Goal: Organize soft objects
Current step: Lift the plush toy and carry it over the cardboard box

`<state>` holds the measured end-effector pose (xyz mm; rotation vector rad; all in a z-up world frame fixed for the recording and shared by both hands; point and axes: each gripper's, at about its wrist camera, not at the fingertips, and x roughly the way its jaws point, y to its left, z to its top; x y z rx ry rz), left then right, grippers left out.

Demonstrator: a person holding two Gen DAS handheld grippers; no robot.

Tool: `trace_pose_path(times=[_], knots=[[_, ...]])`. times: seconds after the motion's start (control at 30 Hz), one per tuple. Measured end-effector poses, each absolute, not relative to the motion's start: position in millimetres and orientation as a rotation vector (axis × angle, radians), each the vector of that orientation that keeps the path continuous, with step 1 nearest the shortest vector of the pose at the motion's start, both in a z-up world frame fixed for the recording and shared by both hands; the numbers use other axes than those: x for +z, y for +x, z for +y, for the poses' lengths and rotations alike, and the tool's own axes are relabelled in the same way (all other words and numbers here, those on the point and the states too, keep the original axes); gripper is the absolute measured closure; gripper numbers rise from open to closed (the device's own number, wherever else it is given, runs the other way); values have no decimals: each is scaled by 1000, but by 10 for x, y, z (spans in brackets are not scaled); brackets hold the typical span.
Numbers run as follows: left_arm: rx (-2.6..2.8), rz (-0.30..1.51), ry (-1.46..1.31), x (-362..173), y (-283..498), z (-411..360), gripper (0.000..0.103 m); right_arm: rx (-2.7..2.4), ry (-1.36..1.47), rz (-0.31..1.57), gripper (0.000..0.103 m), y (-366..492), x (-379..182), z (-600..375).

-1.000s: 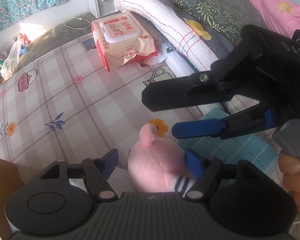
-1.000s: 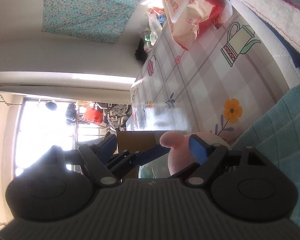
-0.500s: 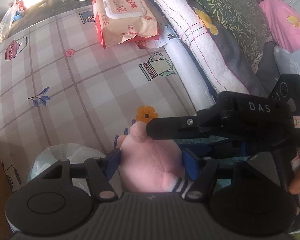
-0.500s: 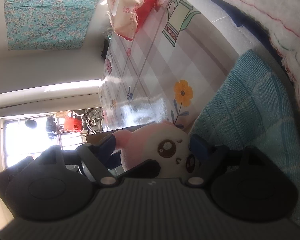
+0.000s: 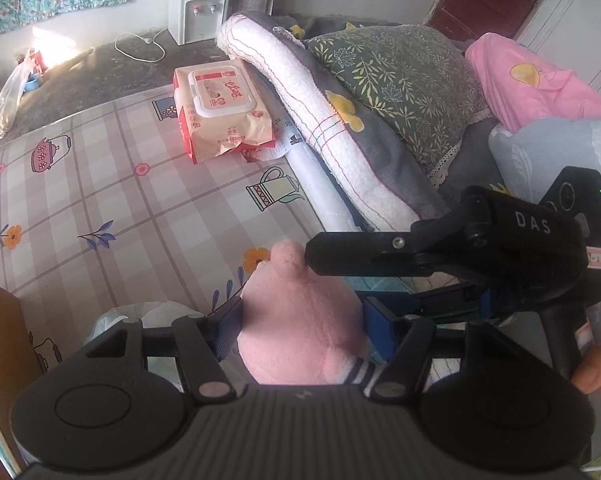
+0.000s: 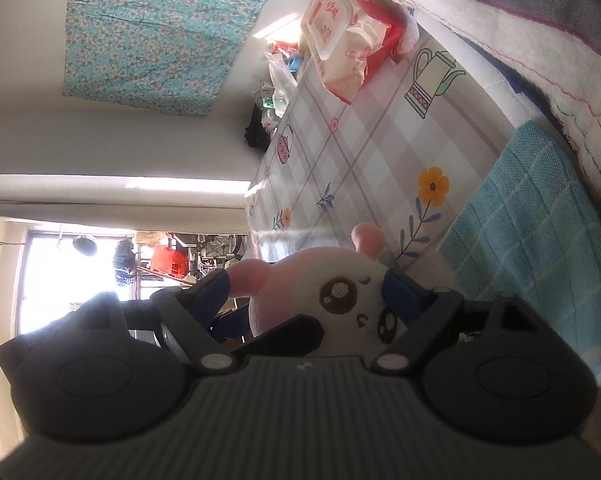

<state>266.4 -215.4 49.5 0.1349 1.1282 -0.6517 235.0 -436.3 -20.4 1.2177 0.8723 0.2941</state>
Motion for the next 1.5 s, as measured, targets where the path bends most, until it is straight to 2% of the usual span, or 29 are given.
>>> trace_pose_path(times=[0.33, 0.63, 0.8, 1.0, 1.3, 1.5], knots=[[-614, 941, 29, 1278, 2090, -1227, 37, 456, 1087, 782, 16, 1974, 739, -3621], [-419, 825, -127, 1476, 1735, 132, 37, 643, 913, 869, 15, 2257, 1218, -2146], [-327, 834, -251, 1240, 1731, 862, 37, 658, 751, 985, 14, 2529, 1267, -1250], [-252, 917, -450, 667, 1941, 1576, 38, 580, 594, 1163, 15, 2882, 890, -377], [-241, 1032, -597, -152, 2204, 1984, 38, 465, 447, 1322, 16, 3270, 234, 27], [-162, 1096, -509, -290, 2190, 2080, 37, 463, 438, 1355, 17, 3320, 14, 109]])
